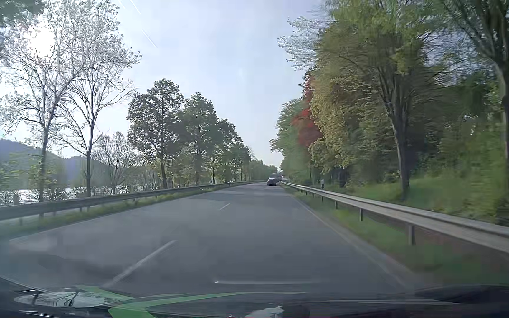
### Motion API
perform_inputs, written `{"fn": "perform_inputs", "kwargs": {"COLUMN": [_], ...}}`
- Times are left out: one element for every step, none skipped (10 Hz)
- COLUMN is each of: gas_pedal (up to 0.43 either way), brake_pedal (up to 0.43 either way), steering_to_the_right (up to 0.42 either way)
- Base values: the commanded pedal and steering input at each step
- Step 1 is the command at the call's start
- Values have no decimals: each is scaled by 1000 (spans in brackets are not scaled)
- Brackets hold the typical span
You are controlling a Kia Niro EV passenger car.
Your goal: Follow the waypoints while adhering to traffic rules and regulations
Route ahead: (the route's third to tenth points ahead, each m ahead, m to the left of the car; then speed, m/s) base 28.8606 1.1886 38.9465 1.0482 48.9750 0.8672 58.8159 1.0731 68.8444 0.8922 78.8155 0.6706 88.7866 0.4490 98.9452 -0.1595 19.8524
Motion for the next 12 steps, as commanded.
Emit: {"fn": "perform_inputs", "kwargs": {"gas_pedal": [0, 0, 0, 0, 0, 0, 0, 0, 0, 0, 0, 0], "brake_pedal": [0, 0, 0, 0, 0, 0, 0, 0, 0, 0, 0, 0], "steering_to_the_right": [0, 0, 0, 0, 0, 0, 0, 0, 0, 0, 0, 0]}}
